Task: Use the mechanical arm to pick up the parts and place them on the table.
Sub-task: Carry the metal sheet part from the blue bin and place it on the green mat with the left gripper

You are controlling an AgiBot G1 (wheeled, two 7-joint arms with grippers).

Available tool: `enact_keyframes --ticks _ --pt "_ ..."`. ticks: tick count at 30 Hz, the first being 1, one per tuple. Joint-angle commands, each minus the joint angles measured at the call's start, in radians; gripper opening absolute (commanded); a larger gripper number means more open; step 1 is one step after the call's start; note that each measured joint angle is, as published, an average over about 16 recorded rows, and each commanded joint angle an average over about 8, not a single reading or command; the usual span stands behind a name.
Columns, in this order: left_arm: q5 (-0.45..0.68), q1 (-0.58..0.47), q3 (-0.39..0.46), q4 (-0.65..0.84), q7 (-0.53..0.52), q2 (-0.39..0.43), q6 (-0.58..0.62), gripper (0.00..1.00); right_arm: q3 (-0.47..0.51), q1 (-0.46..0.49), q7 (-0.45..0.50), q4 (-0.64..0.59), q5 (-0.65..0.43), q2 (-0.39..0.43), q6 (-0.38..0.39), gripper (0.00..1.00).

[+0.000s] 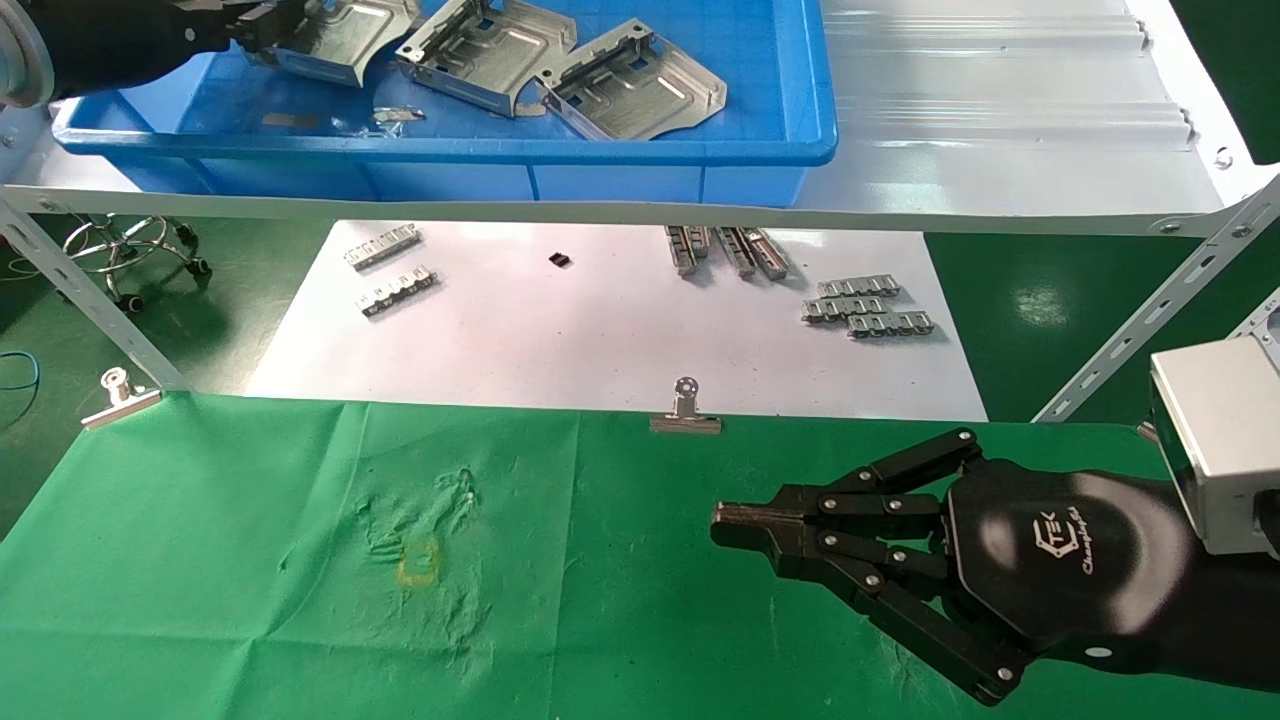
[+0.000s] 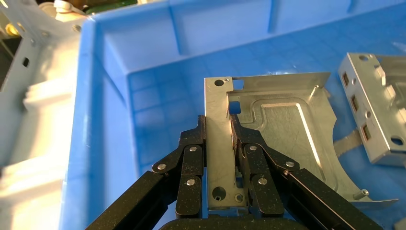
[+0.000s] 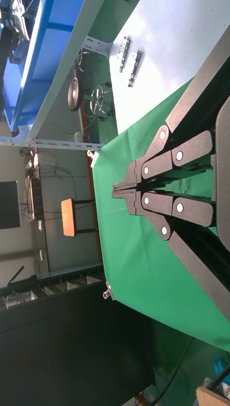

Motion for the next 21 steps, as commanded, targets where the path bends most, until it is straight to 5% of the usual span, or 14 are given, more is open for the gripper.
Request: enact_keyframes --ticks 1,7,21 --pt "-0.007 -0.001 -0.005 -0.002 0.006 -0.001 -0.007 0.00 0.000 0.000 0.000 0.000 0.000 0.000 0.000 0.00" --pt "-0.073 0.004 -0.049 -0.047 0.061 -0.038 0.091 0.00 0.000 0.000 0.000 0.000 0.000 0.000 0.000 0.00" --pt "-0.205 0.063 -0.119 -0.138 0.226 -0.165 0.624 0.00 0.000 0.000 0.000 0.000 0.000 0.000 0.000 0.00"
